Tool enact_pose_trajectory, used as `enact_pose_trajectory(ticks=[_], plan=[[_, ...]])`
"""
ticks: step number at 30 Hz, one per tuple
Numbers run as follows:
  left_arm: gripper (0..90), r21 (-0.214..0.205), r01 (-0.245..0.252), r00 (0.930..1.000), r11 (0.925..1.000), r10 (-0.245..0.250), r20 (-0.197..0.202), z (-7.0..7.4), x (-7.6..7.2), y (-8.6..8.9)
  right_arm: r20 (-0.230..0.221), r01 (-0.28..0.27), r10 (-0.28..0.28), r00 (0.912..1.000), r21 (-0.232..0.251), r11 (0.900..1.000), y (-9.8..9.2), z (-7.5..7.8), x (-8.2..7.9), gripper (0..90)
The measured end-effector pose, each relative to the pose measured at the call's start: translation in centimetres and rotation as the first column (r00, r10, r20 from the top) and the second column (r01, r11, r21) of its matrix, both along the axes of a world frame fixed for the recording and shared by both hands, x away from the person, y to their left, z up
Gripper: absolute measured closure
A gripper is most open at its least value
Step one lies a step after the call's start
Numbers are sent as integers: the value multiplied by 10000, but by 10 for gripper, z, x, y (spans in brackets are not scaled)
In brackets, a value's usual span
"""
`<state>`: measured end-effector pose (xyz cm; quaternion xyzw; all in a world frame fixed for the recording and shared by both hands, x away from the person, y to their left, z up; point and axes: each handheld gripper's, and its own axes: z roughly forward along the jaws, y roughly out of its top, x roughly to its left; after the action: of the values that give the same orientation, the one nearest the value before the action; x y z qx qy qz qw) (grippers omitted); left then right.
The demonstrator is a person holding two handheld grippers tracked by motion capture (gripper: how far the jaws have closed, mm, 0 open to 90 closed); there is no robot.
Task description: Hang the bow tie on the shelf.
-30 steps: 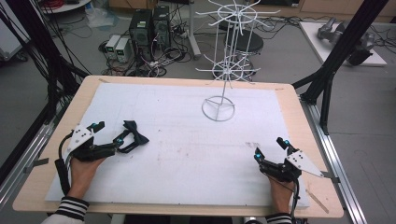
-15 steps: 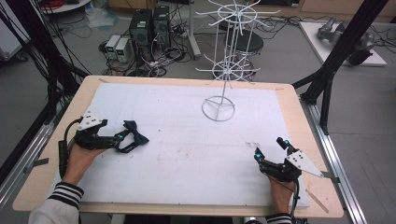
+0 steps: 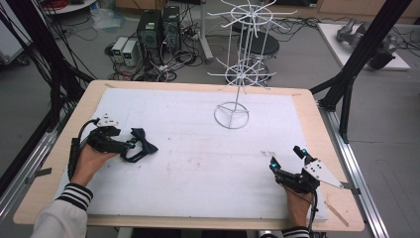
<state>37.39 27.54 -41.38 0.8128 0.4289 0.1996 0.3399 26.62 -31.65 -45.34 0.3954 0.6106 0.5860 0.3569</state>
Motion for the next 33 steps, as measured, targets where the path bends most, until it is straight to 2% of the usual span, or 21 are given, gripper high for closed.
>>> enact_pose_trajectory(ticks=[4,10,16,18,24,26,33], plan=[[297,362,-68,9978,9993,92,-656,1,6,-4,15,-1,1,10000,-14,10000,0,0,0,66],[362,475,11,9943,9989,40,-1065,0,10,-5,-17,-7,7,10000,14,10000,0,0,0,66],[461,621,-36,9911,9981,118,-1323,-1,12,-6,28,-1,1,10000,-29,10000,0,0,0,66],[490,657,-43,9879,9978,144,-1544,-1,13,-7,-7,9,-9,10000,1,10000,0,0,0,66],[553,706,-117,9847,9974,237,-1725,-3,15,-8,-8,0,0,10000,5,10000,0,0,0,66],[611,772,-78,9847,9970,211,-1729,-3,15,-9,-14,2,-2,10000,14,10000,0,0,0,66],[666,792,-53,9796,9968,211,-2000,-4,18,-11,44,0,0,10000,1,10000,0,0,0,66]])
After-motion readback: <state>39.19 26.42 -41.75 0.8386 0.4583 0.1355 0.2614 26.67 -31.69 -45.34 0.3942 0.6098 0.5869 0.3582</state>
